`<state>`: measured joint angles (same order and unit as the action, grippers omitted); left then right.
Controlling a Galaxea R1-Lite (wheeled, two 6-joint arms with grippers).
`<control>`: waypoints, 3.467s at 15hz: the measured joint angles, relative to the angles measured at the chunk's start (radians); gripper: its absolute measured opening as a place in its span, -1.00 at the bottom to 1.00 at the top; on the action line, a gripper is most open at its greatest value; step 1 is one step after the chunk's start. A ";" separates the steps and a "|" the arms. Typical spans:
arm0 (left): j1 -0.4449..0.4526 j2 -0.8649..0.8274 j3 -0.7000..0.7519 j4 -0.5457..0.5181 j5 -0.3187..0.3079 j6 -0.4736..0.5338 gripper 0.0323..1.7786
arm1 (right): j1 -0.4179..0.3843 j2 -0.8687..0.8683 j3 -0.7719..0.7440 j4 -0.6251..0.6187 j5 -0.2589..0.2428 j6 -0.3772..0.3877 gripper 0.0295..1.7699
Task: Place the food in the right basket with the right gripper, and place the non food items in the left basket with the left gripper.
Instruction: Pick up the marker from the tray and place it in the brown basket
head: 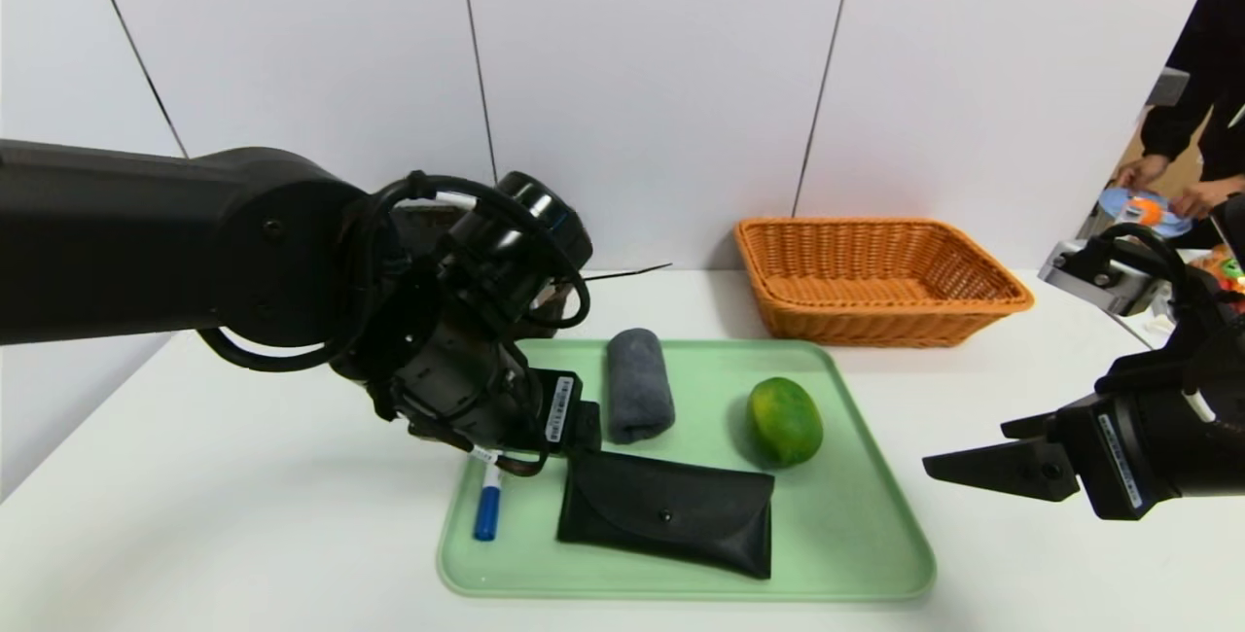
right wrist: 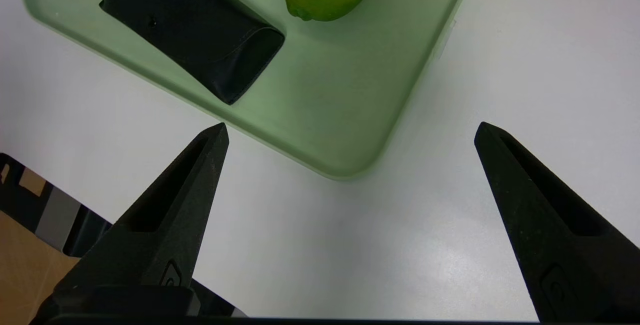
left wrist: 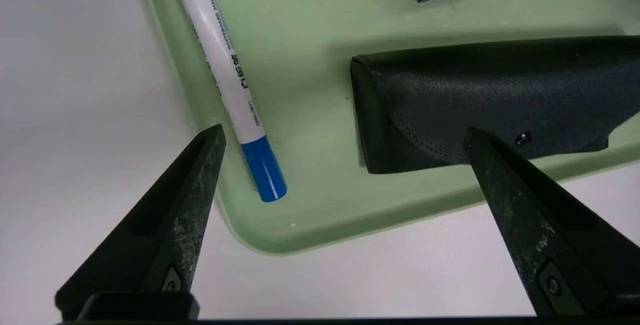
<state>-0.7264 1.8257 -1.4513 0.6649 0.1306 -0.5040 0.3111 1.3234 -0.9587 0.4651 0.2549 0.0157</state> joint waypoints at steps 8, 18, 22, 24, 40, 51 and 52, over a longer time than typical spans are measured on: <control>0.035 0.088 -0.051 0.000 0.029 -0.049 0.90 | 0.000 -0.004 0.012 0.001 0.001 -0.003 0.92; 0.056 0.118 -0.064 0.002 0.026 -0.048 0.90 | 0.002 -0.010 0.019 0.000 0.001 -0.002 0.93; 0.065 0.125 -0.064 0.002 0.025 -0.048 0.90 | 0.001 -0.011 0.019 0.000 0.001 -0.002 0.93; 0.066 0.127 -0.064 0.001 0.025 -0.048 0.90 | 0.001 -0.011 0.019 0.000 0.002 -0.002 0.93; 0.088 0.175 -0.065 -0.006 0.020 -0.048 0.90 | 0.001 -0.017 0.032 0.000 0.005 -0.002 0.93; 0.088 0.200 -0.066 -0.009 -0.005 -0.049 0.90 | 0.001 -0.015 0.031 -0.001 0.005 -0.002 0.93; 0.088 0.201 -0.066 -0.009 -0.004 -0.049 0.90 | 0.001 -0.015 0.031 -0.001 0.005 -0.002 0.93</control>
<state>-0.6383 2.0272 -1.5172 0.6555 0.1268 -0.5532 0.3126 1.3085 -0.9279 0.4636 0.2598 0.0138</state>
